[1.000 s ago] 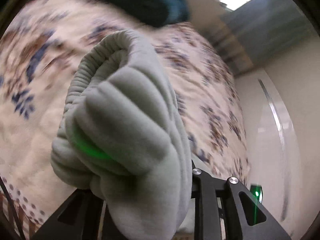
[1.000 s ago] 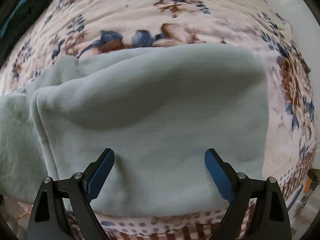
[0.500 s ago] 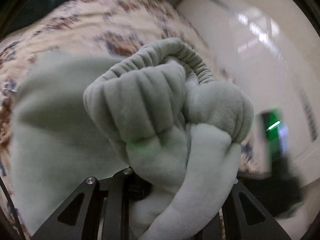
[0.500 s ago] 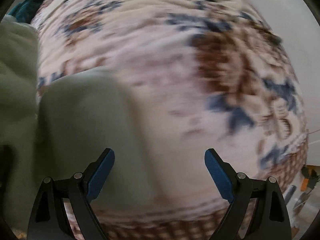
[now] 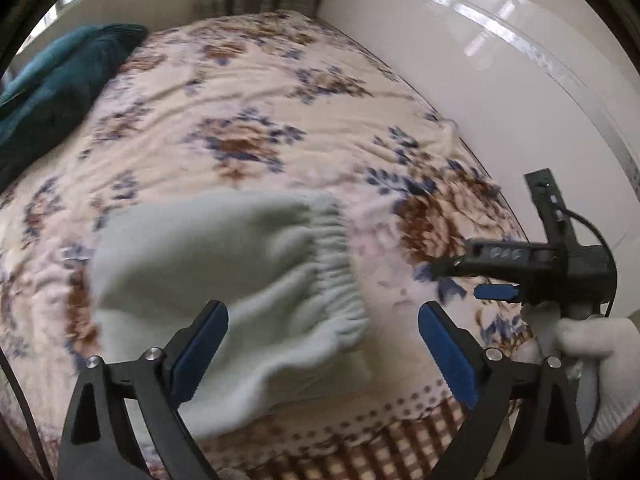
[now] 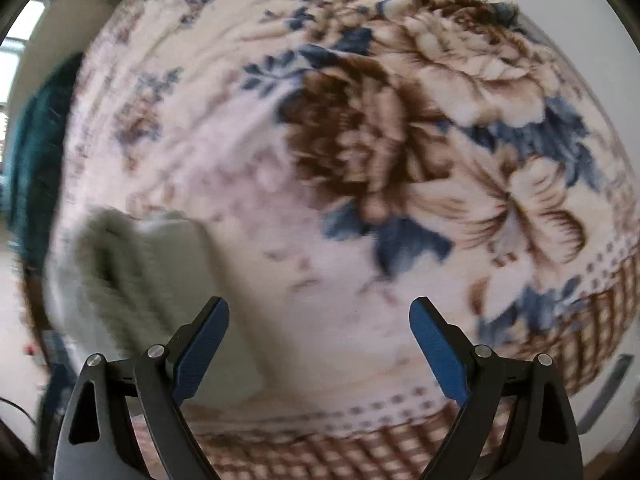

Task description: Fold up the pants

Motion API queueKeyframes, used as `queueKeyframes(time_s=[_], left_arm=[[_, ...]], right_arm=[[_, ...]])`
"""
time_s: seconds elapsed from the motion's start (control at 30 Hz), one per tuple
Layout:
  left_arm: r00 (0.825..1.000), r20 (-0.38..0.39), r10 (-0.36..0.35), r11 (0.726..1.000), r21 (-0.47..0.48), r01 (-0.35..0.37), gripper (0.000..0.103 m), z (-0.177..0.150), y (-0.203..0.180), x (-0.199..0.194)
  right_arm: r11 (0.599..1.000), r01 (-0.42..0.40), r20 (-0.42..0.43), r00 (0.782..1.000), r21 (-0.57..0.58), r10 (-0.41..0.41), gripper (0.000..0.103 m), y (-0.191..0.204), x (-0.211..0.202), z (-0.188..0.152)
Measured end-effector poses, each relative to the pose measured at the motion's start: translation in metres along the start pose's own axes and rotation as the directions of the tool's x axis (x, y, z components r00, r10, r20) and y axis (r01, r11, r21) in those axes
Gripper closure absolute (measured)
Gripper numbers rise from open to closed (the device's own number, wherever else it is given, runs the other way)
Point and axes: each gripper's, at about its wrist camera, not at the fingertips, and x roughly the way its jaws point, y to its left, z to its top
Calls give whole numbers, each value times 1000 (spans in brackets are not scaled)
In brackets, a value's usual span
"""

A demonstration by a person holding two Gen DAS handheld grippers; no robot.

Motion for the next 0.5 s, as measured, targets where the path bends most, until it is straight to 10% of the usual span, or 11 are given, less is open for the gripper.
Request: queueKeyframes(time_s=[0.2,0.33,0.37,0.43,0.5], left_arm=[[987,-21,158,957,-243,-159,6,24,121,-19],[985,-70,155,901,-399,-170,6,37,199,13],[988,-96,117,888,-435,-148,6,42,217,31],[987,-144,65,870,-476,-127,6,49,240,65],[975,-219,42,861,-487,-147,2,51,260,105]], right_arm=[[959,-253,-73,967,-130,245,9,82,8,5],[938,-270,-106,962,-218,252,11,132,34,9],[921,-327,-152,942,-210,299,16,140,46,13],[919,-321,-193,940,-229,281,72,151,67,20],[945,-185,-150,977,-270,149,73,154,77,22]])
